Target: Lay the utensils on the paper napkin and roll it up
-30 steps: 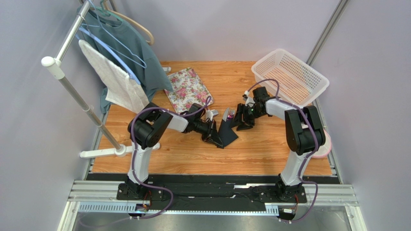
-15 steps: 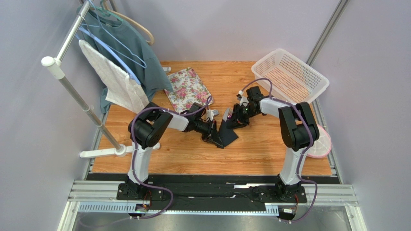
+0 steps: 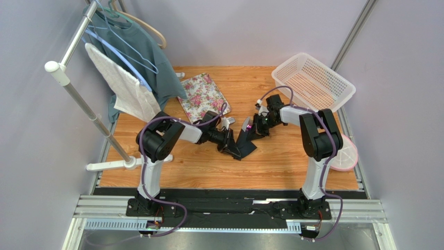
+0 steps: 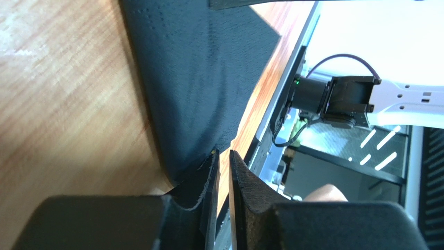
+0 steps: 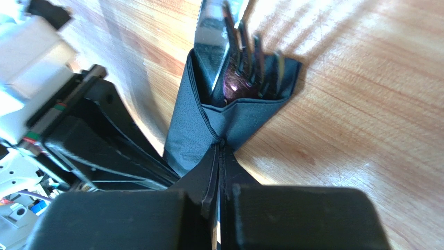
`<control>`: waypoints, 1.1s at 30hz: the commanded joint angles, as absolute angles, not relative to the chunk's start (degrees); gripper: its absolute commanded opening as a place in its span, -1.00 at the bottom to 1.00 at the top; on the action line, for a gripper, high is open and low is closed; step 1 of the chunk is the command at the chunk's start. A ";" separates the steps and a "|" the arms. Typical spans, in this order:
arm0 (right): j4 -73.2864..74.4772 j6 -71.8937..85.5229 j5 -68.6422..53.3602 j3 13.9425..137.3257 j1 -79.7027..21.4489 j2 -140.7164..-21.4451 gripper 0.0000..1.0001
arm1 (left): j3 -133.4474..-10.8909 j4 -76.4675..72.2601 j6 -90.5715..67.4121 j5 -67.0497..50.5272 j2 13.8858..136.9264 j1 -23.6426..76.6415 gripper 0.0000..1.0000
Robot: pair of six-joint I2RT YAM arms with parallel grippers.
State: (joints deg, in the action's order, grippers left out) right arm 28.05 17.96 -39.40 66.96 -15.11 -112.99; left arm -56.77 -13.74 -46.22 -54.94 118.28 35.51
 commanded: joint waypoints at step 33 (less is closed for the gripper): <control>34.97 12.39 -33.13 75.32 -13.71 -116.29 -0.47 | -56.51 -12.21 -45.35 -49.48 124.10 35.86 -1.00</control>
State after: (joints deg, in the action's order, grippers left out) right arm 34.39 14.98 -39.13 72.51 -15.00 -116.29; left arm -57.84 -16.27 -47.70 -55.11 120.90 36.01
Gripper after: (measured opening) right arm 0.164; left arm 0.012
